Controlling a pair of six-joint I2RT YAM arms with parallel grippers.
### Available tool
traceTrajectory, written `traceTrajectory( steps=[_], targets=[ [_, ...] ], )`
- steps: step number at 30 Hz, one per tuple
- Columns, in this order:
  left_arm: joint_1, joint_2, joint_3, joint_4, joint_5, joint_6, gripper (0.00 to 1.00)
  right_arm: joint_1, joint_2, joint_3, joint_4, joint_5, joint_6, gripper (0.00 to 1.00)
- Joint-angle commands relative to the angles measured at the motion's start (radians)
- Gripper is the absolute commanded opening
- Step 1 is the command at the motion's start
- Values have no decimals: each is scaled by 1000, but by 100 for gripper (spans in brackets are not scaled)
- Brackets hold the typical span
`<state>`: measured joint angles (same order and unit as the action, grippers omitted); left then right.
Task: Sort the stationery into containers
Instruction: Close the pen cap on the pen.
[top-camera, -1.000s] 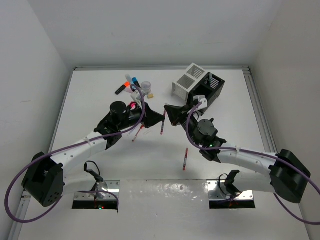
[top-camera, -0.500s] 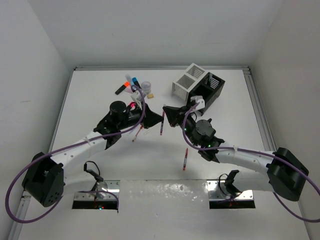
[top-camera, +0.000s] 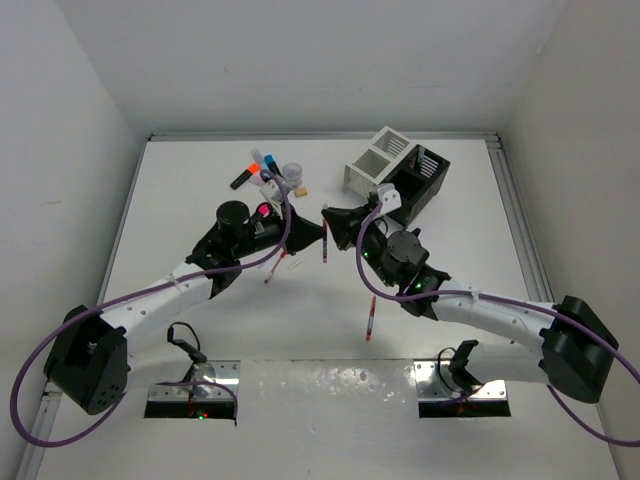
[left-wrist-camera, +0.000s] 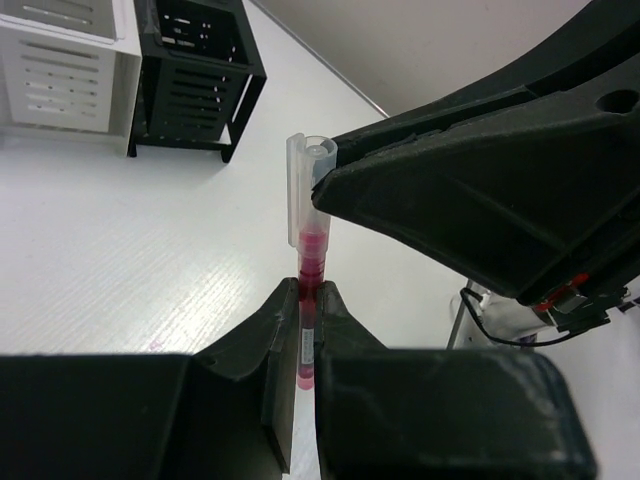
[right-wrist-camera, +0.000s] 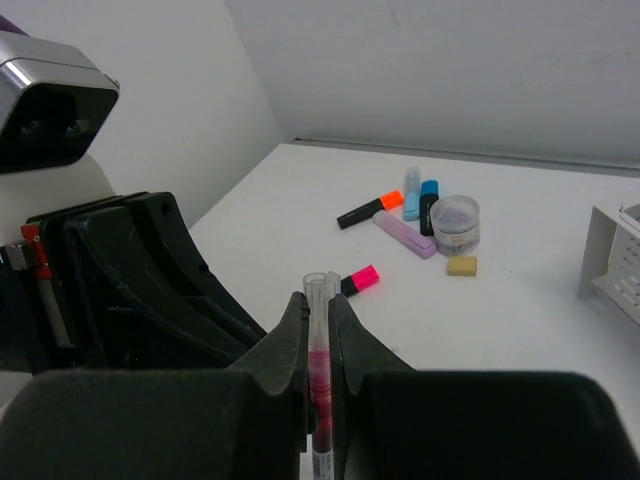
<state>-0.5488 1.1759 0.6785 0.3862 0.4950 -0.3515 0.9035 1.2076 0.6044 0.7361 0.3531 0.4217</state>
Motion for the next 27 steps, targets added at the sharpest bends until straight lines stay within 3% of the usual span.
traceTrajectory(
  steps=[1,9,21,27],
  targets=[
    [23,-35,59,171,-35,46,0,44,-5,24,-133,-100,-57,6],
    [23,-45,50,137,-30,57,0,40,-46,14,-119,-59,-95,20],
    [24,-47,58,115,-32,71,0,38,-128,40,-243,-43,-218,30],
    [24,-61,93,140,8,78,0,28,-89,75,-395,-120,-296,49]
  ],
)
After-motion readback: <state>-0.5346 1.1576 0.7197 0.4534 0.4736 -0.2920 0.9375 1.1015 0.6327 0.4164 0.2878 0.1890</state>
